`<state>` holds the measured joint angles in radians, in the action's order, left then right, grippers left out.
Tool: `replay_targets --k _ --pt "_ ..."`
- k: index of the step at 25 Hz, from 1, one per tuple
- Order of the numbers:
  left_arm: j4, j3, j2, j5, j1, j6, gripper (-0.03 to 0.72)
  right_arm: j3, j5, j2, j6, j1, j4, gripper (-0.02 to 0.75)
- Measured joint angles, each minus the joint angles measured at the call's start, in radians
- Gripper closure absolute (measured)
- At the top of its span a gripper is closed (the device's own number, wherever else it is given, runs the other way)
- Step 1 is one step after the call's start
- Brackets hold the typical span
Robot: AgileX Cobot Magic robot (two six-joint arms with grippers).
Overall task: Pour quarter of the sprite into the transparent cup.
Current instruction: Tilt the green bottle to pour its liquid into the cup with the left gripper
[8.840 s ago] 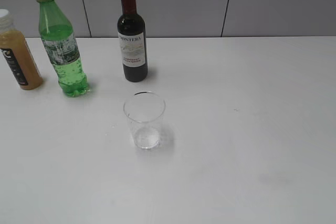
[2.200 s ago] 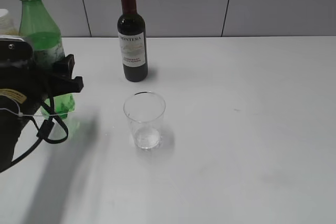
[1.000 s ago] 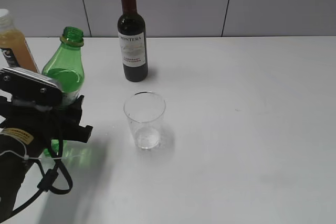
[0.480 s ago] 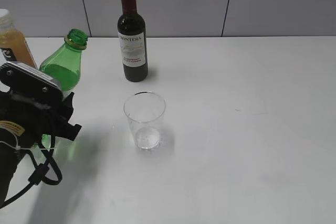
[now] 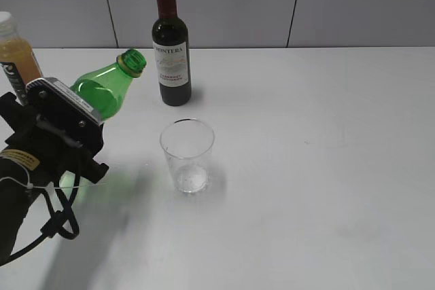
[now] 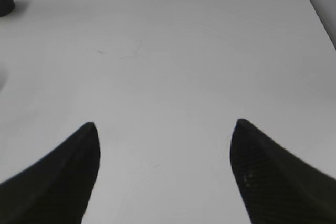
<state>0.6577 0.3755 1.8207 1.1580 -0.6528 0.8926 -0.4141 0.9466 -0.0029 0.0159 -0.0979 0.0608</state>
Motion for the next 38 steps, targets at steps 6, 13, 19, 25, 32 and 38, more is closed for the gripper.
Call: replay_targets --k 6,13,19,25,32,38 --pt "0.000 0.000 0.000 0.000 0.000 0.130 0.225 0.000 0.000 0.000 0.000 0.000 0.000 0.144" --pt "0.005 0.000 0.000 0.000 0.000 0.268 0.228 0.000 0.000 0.000 0.000 0.000 0.000 0.144" --pt "0.034 0.004 0.000 0.000 0.000 0.372 0.229 0.000 0.000 0.000 0.000 0.000 0.000 0.144" --pt "0.060 0.025 0.000 0.000 0.000 0.472 0.230 0.000 0.000 0.000 0.000 0.000 0.000 0.144" --pt "0.058 0.025 0.000 0.000 0.000 0.569 0.230 0.000 0.000 0.000 0.000 0.000 0.000 0.144" --pt "0.046 0.025 0.000 0.000 0.000 0.643 0.230 0.000 0.000 0.000 -0.001 0.000 0.000 0.144"
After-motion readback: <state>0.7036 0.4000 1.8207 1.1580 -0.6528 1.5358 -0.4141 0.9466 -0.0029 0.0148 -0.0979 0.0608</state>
